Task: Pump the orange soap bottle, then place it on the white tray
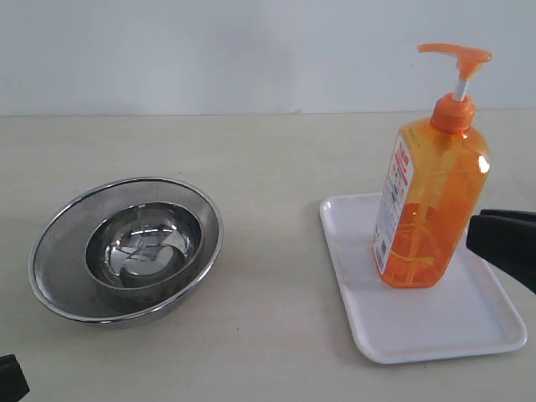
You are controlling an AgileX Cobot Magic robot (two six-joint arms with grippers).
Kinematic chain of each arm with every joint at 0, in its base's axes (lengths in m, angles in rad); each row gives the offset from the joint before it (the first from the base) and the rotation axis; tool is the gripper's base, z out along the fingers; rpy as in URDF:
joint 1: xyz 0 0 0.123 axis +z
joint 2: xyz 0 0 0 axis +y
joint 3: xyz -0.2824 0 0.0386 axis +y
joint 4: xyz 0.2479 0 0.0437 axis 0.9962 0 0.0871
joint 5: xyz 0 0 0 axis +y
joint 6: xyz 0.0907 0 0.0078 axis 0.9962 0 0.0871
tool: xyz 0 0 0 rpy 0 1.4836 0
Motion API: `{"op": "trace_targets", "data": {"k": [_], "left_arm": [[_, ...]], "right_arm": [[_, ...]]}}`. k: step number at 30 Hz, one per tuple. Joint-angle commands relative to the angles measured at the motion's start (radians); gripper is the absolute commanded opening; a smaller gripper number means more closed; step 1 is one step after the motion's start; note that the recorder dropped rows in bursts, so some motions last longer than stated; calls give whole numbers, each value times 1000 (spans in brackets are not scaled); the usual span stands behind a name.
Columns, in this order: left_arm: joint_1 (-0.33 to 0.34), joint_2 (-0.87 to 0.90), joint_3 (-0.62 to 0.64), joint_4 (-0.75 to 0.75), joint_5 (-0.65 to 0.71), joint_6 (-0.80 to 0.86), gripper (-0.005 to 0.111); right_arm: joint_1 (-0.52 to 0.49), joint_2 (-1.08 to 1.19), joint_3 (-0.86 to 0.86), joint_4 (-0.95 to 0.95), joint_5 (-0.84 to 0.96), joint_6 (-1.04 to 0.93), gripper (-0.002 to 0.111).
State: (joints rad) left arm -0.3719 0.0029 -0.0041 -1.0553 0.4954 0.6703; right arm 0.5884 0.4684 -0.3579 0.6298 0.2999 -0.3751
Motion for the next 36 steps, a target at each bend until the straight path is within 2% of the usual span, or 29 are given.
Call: {"op": "trace_targets", "data": {"k": [1, 16, 18, 23, 28, 31, 36], "left_arm": [[2, -3, 4, -2, 9, 3, 5], [2, -3, 4, -2, 6, 3, 5], [2, -3, 4, -2, 6, 3, 5], [2, -3, 4, -2, 6, 3, 5], [2, -3, 4, -2, 6, 3, 5], [2, -3, 4, -2, 9, 3, 5], [2, -3, 4, -2, 6, 3, 5]], "right_arm": [[2, -5, -3, -7, 5, 1, 3], [26, -19, -3, -7, -2, 1, 3], [-6, -60, -3, -7, 12, 1, 3], [-161, -280, 23, -13, 35, -5, 3], [-295, -456, 148, -13, -129, -21, 3], [-332, -468, 225, -13, -235, -21, 3], [-338, -468, 277, -13, -249, -21, 3]]}}
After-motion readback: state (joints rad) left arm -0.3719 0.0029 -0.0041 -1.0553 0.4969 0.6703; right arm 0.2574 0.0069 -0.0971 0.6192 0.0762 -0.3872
